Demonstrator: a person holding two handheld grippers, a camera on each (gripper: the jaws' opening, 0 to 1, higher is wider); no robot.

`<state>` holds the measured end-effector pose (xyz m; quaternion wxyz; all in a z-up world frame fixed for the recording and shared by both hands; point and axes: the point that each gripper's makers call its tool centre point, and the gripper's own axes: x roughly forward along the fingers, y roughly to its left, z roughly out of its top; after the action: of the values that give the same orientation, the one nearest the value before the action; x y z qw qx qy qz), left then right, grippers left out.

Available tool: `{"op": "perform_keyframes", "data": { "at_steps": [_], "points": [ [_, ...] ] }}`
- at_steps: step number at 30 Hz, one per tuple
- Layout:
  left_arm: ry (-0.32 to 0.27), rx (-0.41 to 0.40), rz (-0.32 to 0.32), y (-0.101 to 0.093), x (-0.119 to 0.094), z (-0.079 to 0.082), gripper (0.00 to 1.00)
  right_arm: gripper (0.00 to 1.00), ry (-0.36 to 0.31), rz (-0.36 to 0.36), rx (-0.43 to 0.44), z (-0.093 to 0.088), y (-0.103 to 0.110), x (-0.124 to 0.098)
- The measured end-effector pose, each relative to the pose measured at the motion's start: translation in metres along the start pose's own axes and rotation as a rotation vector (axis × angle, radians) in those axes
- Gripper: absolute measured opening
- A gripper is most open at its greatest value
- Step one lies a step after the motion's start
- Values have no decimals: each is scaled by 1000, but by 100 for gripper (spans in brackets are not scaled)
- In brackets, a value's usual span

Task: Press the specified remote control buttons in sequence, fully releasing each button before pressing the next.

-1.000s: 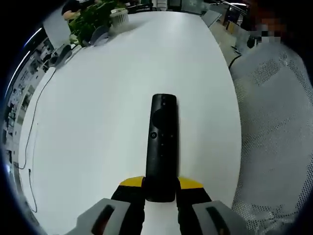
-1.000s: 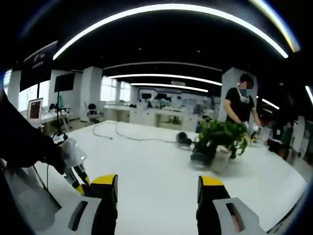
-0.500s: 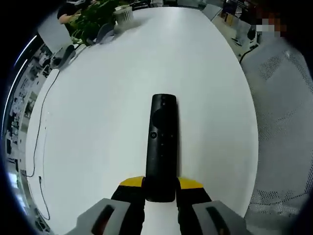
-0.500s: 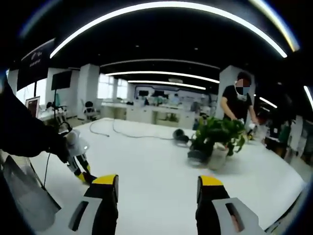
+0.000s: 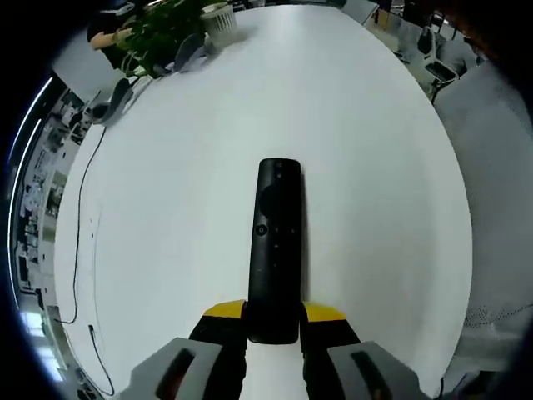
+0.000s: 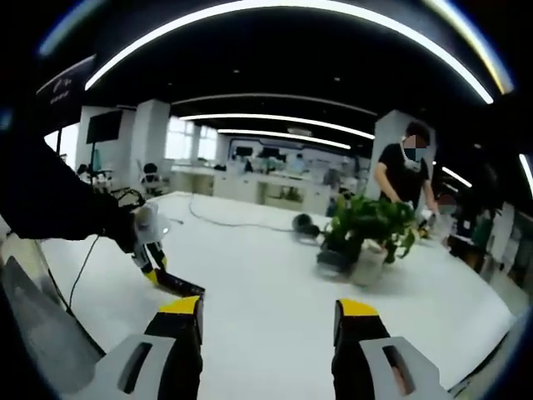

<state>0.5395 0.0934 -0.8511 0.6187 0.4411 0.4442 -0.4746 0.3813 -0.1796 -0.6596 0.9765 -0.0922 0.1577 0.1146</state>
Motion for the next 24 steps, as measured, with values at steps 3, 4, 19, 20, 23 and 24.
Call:
{"op": "perform_keyframes", "data": {
  "at_steps": [3,4,19,20,23,24],
  "points": [
    [-1,7,24,19,1,2,24,61,14,-7,6,-2,-1,1],
    [0,14,29,24,1,3,24,61,15,-10,5,-2,-2,1],
    [25,58,84,86,7,15,24,60,54,-16,-4,-9,-2,4],
    [28,63,83,87,7,15,24,60,56,-16,-4,-9,-2,4],
    [28,53,76,93,10,13,24,59,69,-16,-2,-11,-2,4],
    [34,46,65,94,12,12,24,59,70,-16,-3,-11,-2,4]
  ]
}}
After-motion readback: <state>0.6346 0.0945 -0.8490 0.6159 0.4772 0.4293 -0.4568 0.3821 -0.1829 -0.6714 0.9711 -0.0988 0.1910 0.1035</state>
